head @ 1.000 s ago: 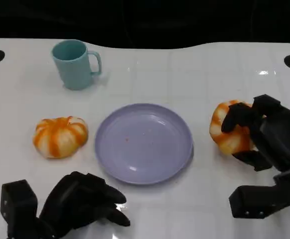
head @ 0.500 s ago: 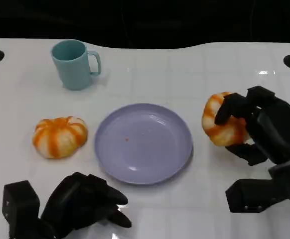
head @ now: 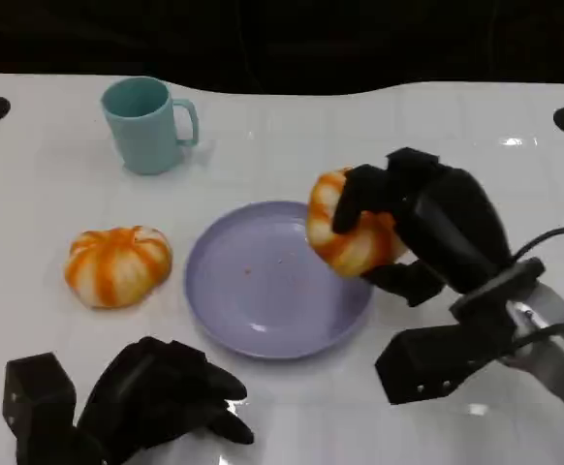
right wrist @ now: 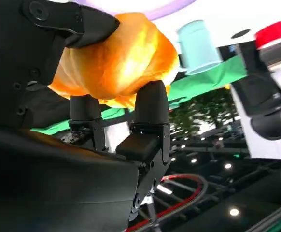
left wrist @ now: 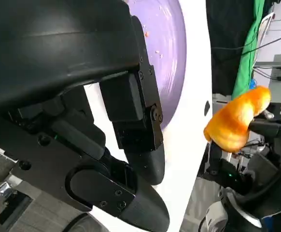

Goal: Grasp the bread from the table and place it into the plate.

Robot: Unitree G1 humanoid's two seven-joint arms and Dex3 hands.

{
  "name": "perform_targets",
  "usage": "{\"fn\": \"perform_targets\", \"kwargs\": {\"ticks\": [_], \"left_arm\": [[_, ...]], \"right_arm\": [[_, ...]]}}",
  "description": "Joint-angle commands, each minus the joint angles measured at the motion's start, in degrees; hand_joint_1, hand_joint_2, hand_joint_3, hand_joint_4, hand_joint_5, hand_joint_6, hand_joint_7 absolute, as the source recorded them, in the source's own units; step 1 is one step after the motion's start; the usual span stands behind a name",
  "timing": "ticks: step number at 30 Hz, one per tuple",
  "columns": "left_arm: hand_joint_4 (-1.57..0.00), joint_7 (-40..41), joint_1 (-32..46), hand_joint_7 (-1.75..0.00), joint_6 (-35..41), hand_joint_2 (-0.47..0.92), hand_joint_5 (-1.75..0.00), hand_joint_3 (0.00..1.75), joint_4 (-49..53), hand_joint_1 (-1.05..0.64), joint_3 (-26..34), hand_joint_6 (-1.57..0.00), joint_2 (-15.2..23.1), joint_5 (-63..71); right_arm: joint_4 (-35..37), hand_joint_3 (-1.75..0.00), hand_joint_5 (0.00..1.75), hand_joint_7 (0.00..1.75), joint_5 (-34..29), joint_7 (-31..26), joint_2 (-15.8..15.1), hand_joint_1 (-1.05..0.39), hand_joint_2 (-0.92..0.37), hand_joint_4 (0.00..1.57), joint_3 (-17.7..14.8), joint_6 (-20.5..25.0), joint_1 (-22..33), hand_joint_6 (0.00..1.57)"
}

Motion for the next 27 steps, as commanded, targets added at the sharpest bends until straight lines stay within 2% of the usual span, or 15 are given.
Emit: {"fn": "perform_targets", "kwargs": {"ticks": [1, 8, 16, 19, 20, 21, 23, 24, 25, 27], "left_arm": [[-1.57, -0.1, 0.2, -0.03, -0.2, 0.77, -0.25, 0.0, 0.4, -1.05, 0.2, -1.57, 0.9, 0.0], [-1.57, -0.1, 0.4, -0.03, -0.4, 0.77, -0.25, 0.0, 0.1, -1.05, 0.1, -1.57, 1.0, 0.1], [-1.57, 0.2, 0.7, -0.02, -0.2, 0.77, -0.25, 0.0, -0.5, -1.05, -0.1, -1.57, 0.9, 0.2], [-1.57, -0.1, 0.7, -0.02, 0.1, 0.77, -0.25, 0.0, -0.5, -1.05, 0.0, -1.57, 0.9, -0.1], [-1.57, 0.1, 0.8, -0.02, 0.3, 0.77, -0.25, 0.0, -0.8, -1.05, -0.1, -1.57, 0.9, 0.1], [-1.57, 0.2, 0.9, -0.02, 0.5, 0.77, -0.25, 0.0, -1.0, -1.05, -0.2, -1.57, 0.9, 0.1], [-1.57, 0.3, 0.9, -0.02, 0.5, 0.77, -0.25, 0.0, -1.2, -1.05, -0.2, -1.57, 0.9, 0.2], [-1.57, 0.2, 0.9, -0.02, 0.4, 0.77, -0.25, 0.0, -1.1, -1.05, -0.2, -1.57, 1.0, 0.2], [-1.57, 0.1, 0.9, -0.02, 0.4, 0.77, -0.24, 0.0, -1.1, -1.05, -0.2, -1.57, 1.0, 0.2], [-1.57, 0.3, 0.9, -0.02, -0.1, 0.77, -0.24, 0.0, -1.0, -1.05, -0.3, -1.57, 1.0, 0.5]], "right_arm": [[0.7, -1.51, 1.75, 1.73, 1.3, 3.0, 1.8, -0.16, -0.19, 1.0, 0.6, -1.2, -2.0, 0.79], [4.6, -1.35, 1.75, 1.75, 1.6, 5.6, 4.5, -0.14, -0.31, 0.98, 1.8, -3.6, -3.4, 0.77], [8.1, -1.33, 1.75, 1.68, 2.6, 7.0, 6.4, -0.15, -0.41, 0.89, 1.6, -4.7, -3.8, 0.73], [7.8, -1.37, 1.7, 1.54, 2.8, 8.1, 6.4, -0.15, -0.41, 0.87, 1.6, -4.3, -3.6, 0.75], [7.4, -1.35, 1.65, 1.43, 2.9, 9.1, 6.2, -0.16, -0.42, 0.84, 1.6, -3.8, -3.6, 0.73], [7.1, -1.11, 1.54, 1.21, 3.1, 10.1, 6.1, -0.21, -0.52, 0.78, 1.6, -3.5, -3.5, 0.71], [6.8, -0.68, 1.37, 0.91, 3.4, 11.5, 5.9, -0.25, -0.73, 0.75, 1.5, -3.1, -3.5, 0.74], [6.5, -0.57, 1.33, 0.84, 3.6, 12.6, 5.8, -0.25, -0.78, 0.74, 1.4, -2.7, -3.4, 0.75], [6.2, -0.47, 1.25, 0.71, 3.8, 13.5, 5.8, -0.26, -0.79, 0.68, 1.3, -2.3, -3.3, 0.68], [5.2, -0.4, 1.2, 0.59, 3.9, 16.4, 5.3, -0.28, -0.8, 0.61, 1.3, -0.9, -3.1, 0.61]]}}
